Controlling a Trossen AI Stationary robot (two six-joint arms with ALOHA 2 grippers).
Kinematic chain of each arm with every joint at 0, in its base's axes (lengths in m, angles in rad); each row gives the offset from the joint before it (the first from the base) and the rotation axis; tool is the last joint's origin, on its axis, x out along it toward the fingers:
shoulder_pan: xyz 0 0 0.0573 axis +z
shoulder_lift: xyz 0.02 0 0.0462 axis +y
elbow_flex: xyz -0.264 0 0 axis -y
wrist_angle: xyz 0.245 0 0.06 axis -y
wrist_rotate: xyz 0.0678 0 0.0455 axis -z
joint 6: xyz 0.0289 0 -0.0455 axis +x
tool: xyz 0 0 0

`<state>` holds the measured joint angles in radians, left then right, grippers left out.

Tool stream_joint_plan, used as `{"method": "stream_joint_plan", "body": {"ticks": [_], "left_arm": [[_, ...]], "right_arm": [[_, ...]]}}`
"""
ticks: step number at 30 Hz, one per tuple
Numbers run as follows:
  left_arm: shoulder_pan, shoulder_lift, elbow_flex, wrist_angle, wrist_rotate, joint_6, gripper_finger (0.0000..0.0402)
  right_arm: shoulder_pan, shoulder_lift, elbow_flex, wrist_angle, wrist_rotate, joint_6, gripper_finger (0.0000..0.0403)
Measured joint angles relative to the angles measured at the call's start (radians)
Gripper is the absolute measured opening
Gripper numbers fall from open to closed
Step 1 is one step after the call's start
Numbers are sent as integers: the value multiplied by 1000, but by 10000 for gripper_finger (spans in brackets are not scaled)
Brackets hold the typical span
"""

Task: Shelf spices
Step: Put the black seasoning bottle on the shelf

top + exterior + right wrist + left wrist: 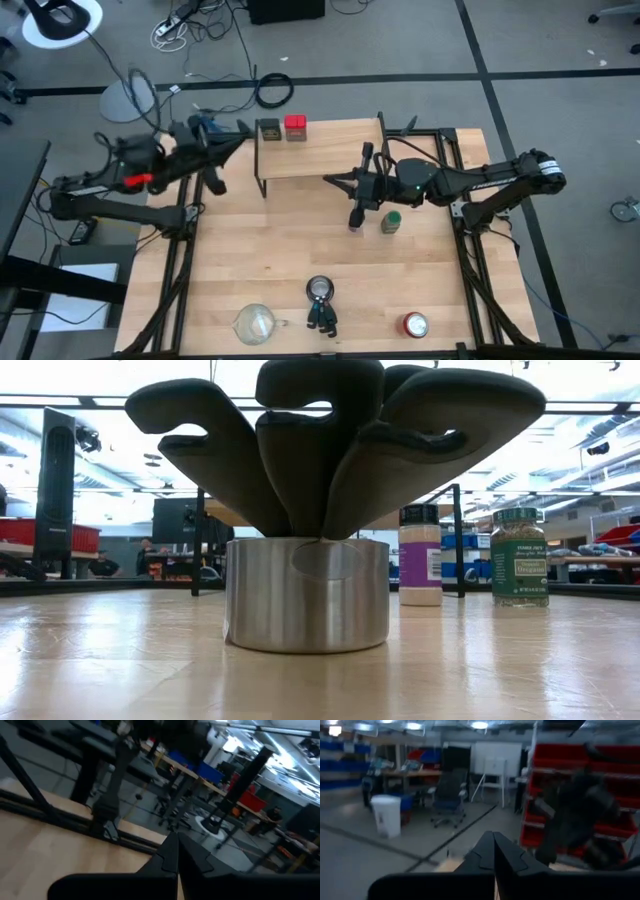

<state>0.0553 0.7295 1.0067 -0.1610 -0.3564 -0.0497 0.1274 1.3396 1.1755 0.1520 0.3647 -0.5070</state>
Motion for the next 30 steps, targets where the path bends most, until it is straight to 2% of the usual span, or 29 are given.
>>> {"method": "stream_joint_plan", "body": {"ticks": [5, 10, 16, 19, 23, 26, 30], "left_arm": [[-33, -86, -245, 94, -55, -65, 0], [-38, -92, -526, 360, -56, -135, 0], [-36, -72, -774, 693, -61, -242, 0], [-36, -75, -827, 758, -65, -270, 0], [-36, -76, -834, 762, -65, -270, 0], [-36, -76, -834, 773, -78, -253, 0], [-36, -77, -833, 807, -69, -251, 1]], "right_arm": [[-50, 0, -45, 113, -107, 54, 1], [-114, 0, -76, 124, -128, 139, 1], [-186, 0, -119, 148, -267, 288, 4], [-200, 0, -137, 176, -291, 324, 2], [-202, 50, -137, 279, -308, 333, 2], [-192, 161, -118, 412, -356, 335, 2], [-185, 316, -33, 418, -370, 331, 1]]}}
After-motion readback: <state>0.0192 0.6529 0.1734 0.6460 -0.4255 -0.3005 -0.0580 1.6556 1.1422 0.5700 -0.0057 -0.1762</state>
